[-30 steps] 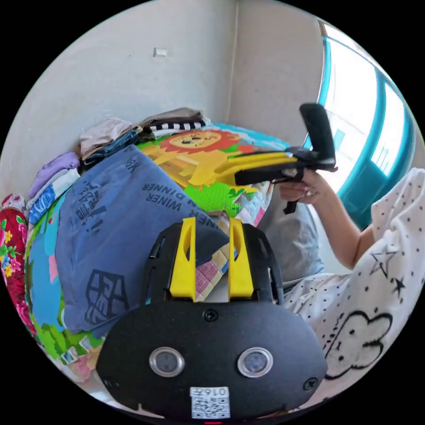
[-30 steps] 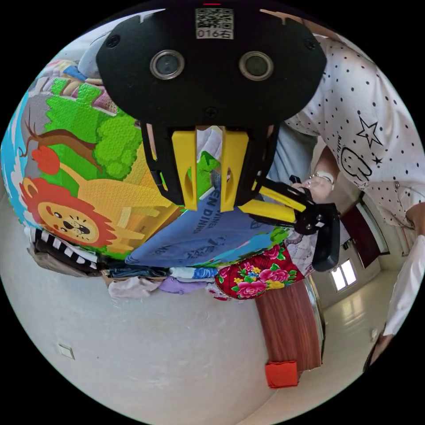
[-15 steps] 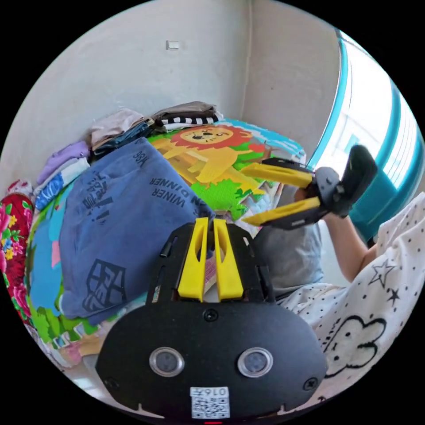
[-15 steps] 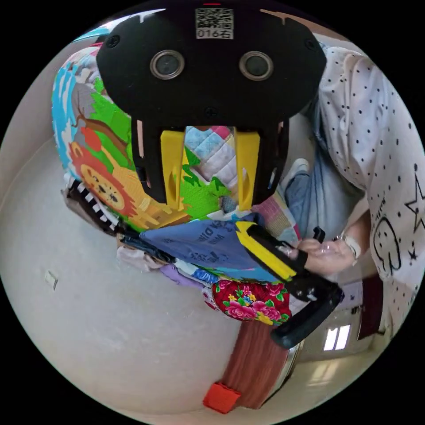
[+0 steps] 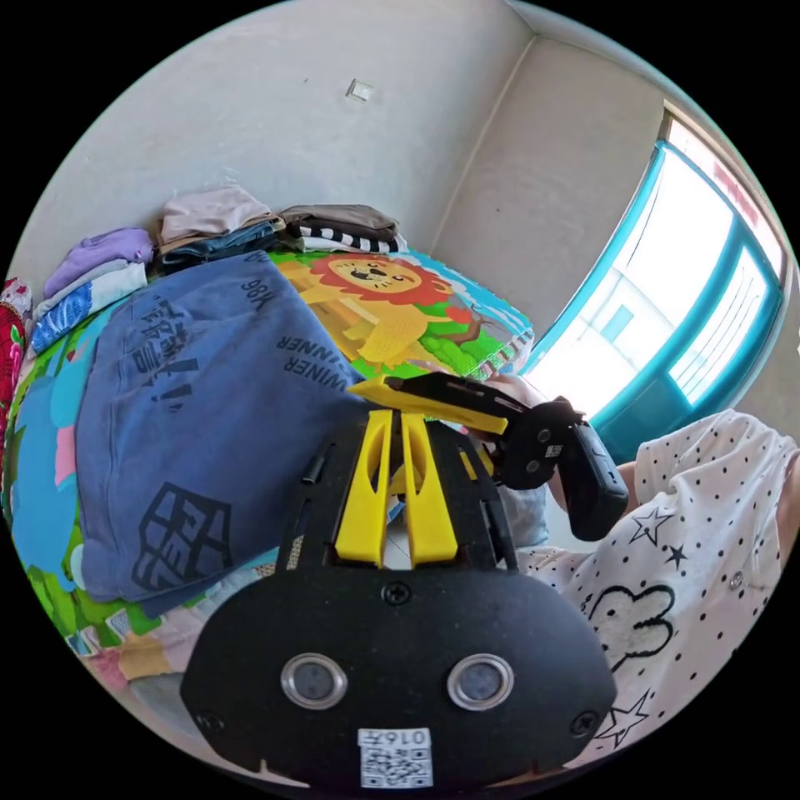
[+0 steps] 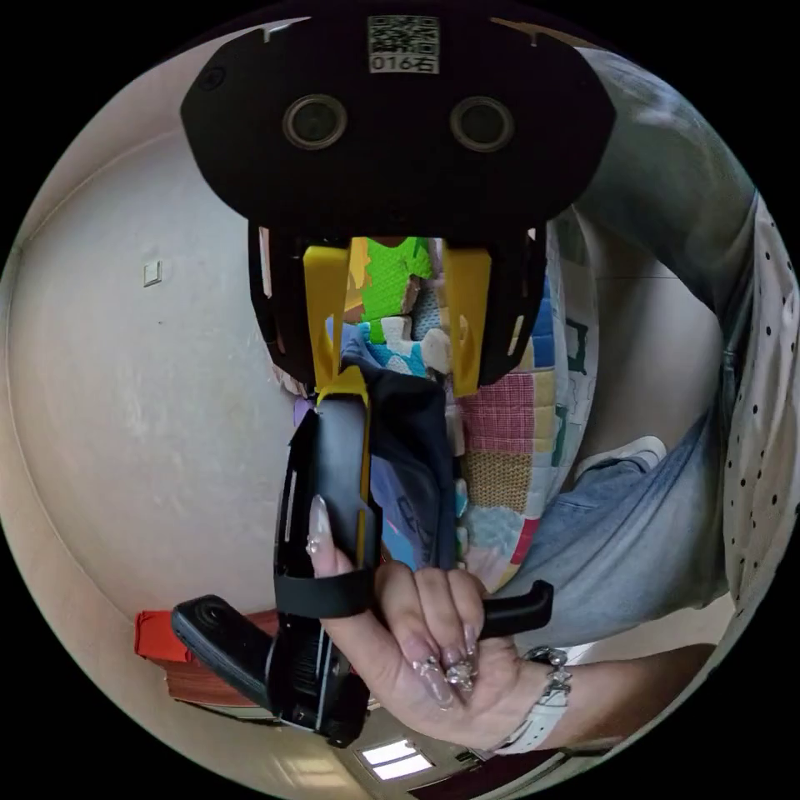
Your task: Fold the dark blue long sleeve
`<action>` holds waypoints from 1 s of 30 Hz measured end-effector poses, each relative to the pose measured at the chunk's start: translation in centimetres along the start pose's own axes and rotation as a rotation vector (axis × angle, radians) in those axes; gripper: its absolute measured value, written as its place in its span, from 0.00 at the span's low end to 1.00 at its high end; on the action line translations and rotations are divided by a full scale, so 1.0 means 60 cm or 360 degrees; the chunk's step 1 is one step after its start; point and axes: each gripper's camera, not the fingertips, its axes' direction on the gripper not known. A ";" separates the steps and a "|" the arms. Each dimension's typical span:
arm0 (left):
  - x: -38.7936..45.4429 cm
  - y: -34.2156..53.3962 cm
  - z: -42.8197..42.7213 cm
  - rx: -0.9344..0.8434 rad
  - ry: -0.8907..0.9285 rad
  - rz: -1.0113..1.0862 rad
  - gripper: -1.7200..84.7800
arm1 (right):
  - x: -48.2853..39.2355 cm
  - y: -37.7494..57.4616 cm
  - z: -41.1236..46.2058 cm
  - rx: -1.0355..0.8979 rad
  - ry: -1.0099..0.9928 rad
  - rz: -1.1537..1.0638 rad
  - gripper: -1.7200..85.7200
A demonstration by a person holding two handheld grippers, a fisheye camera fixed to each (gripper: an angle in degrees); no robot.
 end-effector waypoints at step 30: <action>0.161 0.108 0.018 0.0156 -0.1135 0.0493 0.18 | 0.315 0.007 -0.078 0.0230 -0.0574 0.1169 0.04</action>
